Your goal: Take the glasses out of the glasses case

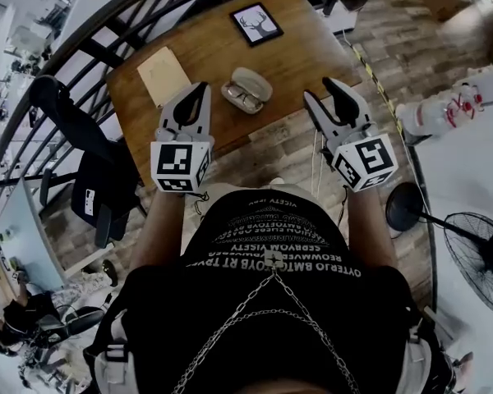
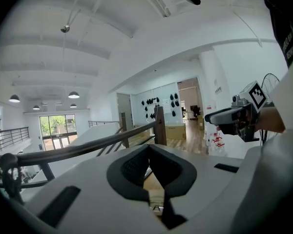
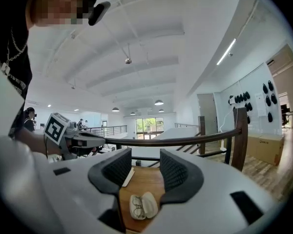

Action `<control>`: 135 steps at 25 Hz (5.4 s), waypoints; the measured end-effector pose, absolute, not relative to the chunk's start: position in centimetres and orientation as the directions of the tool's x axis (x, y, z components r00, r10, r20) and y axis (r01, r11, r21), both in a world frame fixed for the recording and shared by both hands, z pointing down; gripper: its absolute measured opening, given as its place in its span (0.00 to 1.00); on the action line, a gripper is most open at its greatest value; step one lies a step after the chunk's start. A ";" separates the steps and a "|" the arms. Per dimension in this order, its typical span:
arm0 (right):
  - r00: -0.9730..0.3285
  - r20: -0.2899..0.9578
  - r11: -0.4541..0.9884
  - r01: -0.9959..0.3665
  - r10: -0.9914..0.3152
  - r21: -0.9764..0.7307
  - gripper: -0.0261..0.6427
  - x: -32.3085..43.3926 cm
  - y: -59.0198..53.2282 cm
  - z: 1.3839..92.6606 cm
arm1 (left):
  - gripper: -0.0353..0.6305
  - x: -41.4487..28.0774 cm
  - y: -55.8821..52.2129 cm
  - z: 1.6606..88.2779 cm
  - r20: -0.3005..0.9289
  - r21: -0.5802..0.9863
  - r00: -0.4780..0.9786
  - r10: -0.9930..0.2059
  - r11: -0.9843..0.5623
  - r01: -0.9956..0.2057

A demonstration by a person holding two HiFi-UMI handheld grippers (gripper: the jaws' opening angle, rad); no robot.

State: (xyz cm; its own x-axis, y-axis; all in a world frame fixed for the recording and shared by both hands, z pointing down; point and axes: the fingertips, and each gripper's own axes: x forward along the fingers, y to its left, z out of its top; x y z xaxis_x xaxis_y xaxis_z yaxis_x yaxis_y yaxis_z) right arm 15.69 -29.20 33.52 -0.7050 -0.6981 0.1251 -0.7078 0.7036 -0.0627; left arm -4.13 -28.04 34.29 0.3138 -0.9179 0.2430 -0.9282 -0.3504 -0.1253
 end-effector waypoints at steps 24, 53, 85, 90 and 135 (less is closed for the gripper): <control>-0.791 0.201 0.780 -0.608 -0.578 -0.147 0.31 11.0 -32.1 38.5 | 0.09 -6.9 -28.5 37.8 0.329 -0.121 0.212 -0.920 -0.264 -0.957; -0.730 0.451 0.705 -0.659 -0.514 -0.263 0.31 1.2 -38.8 52.1 | 0.09 -12.5 -39.8 43.7 0.415 -0.040 0.365 -0.833 -0.418 -0.908; -0.631 0.714 0.656 -0.682 -0.304 -0.323 0.29 -1.2 -38.9 70.9 | 0.09 -14.3 -43.1 53.0 0.523 0.062 0.398 -0.754 -0.432 -0.900; -0.601 0.747 0.671 -0.681 -0.284 -0.292 0.28 -1.5 -38.7 72.4 | 0.09 -14.5 -43.3 54.0 0.533 0.069 0.398 -0.747 -0.430 -0.900; -0.661 0.613 0.741 -0.648 -0.434 -0.174 0.08 3.3 -36.9 57.6 | 0.09 -10.7 -34.5 43.0 0.367 -0.022 0.281 -0.887 -0.310 -0.950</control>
State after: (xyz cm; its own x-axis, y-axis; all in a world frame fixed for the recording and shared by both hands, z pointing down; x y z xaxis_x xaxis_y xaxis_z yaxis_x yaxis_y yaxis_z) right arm 3.25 -36.94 57.65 -0.6607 -0.4338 0.6127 -0.6482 0.7413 -0.1741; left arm -10.73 -34.52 42.95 0.2810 -0.8866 0.3675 -0.9504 -0.3103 -0.0219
